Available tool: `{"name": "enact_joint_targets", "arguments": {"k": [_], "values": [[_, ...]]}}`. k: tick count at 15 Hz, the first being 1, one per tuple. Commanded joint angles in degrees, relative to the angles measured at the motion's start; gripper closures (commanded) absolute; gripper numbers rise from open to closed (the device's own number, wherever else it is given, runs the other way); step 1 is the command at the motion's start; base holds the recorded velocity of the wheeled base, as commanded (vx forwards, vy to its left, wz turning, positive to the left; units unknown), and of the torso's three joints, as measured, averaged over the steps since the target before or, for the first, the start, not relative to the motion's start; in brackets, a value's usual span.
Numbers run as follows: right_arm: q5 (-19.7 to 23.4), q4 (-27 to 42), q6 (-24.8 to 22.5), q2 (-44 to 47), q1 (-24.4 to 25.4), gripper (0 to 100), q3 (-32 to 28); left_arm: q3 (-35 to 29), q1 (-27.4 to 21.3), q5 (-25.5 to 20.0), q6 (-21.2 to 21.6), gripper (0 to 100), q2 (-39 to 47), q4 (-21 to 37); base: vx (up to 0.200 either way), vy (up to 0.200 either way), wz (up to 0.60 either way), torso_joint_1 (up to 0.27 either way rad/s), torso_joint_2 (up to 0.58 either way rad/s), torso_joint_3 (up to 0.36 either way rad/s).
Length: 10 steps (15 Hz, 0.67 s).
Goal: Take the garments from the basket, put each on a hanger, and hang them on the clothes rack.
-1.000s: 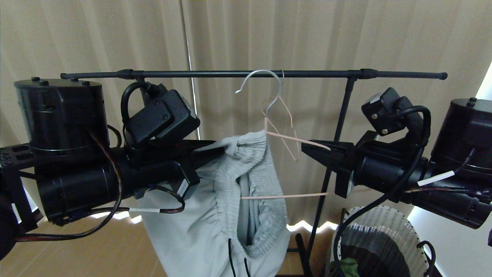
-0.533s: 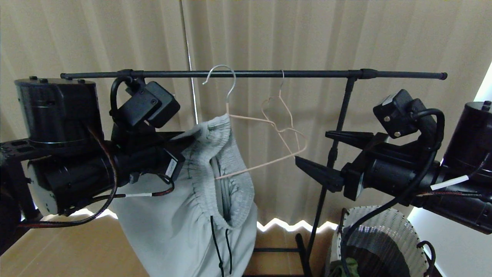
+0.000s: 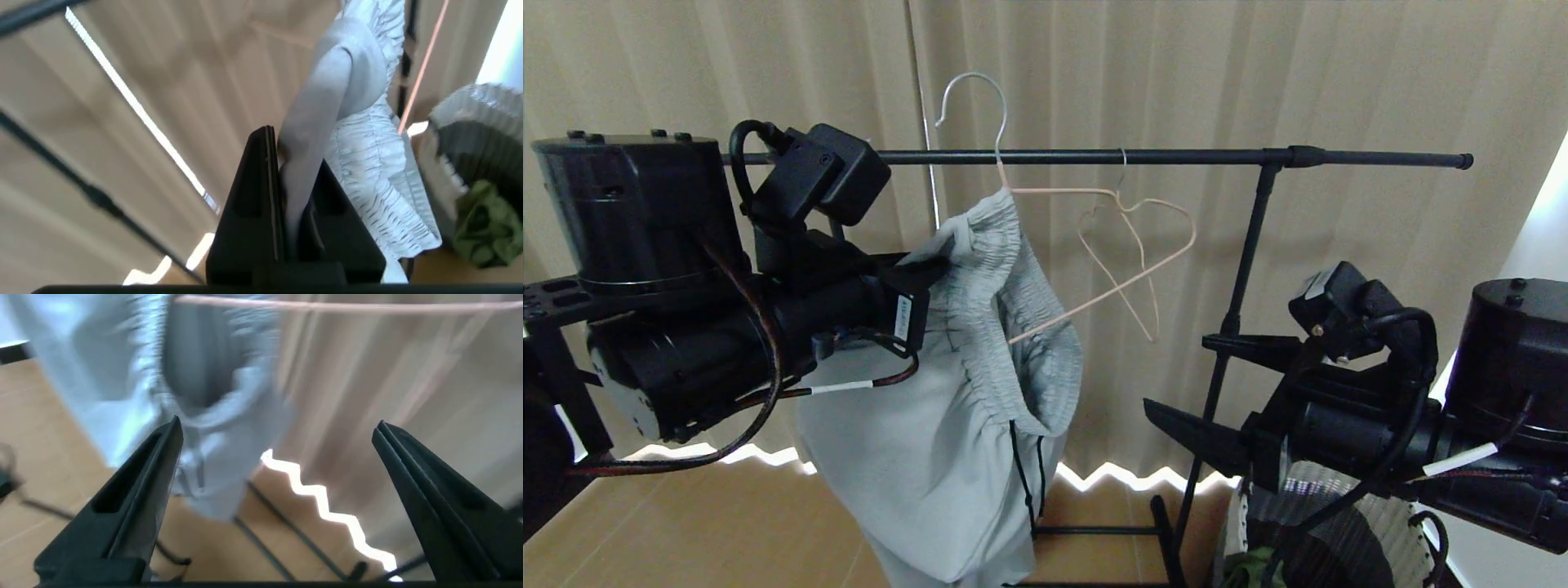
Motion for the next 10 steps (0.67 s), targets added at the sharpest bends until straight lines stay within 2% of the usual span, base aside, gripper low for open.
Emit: {"name": "enact_joint_targets", "arguments": {"k": [1,5,10], "values": [[-0.07,-0.1,0.34,2.34,1.15,0,-0.28,-0.05,-1.18,0.02,0.03,100,-0.1,-0.87,0.0,0.0,0.0,0.0,0.0,0.0],[-0.42,-8.36,2.8,10.07,1.59,0,-2.92,-0.05,-4.26,0.02,0.12,100,-1.16,-2.8,0.0,0.0,0.0,0.0,0.0,0.0],[-2.26,-8.71,3.59,13.32,1.33,0,-3.62,0.04,-5.93,0.02,0.21,100,-2.83,-2.8,0.0,0.0,0.0,0.0,0.0,0.0]]}}
